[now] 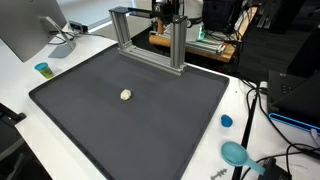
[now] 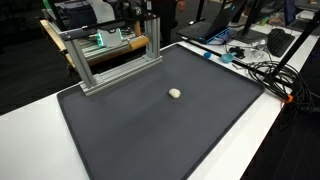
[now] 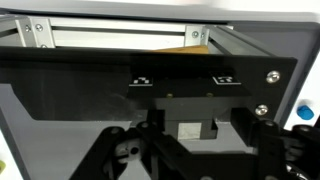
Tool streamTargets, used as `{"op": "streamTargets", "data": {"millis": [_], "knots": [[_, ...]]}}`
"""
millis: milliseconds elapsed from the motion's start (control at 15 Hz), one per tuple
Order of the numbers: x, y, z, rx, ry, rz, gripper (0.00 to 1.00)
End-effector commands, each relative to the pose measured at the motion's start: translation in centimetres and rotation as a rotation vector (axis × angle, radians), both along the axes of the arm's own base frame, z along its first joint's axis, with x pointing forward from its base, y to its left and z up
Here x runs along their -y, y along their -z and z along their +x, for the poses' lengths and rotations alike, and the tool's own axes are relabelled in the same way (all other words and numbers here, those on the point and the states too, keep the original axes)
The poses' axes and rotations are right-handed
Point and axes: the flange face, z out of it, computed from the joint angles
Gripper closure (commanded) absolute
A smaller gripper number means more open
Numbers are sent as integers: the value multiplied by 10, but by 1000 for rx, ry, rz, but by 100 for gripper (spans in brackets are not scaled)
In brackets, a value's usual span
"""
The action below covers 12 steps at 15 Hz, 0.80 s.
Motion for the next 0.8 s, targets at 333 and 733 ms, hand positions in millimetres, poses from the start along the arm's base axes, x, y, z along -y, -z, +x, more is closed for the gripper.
{"op": "streamTargets", "data": {"millis": [333, 733], "knots": [[-4, 13, -3, -61, -61, 80, 67], [-6, 14, -3, -44, -129, 64, 33]]}}
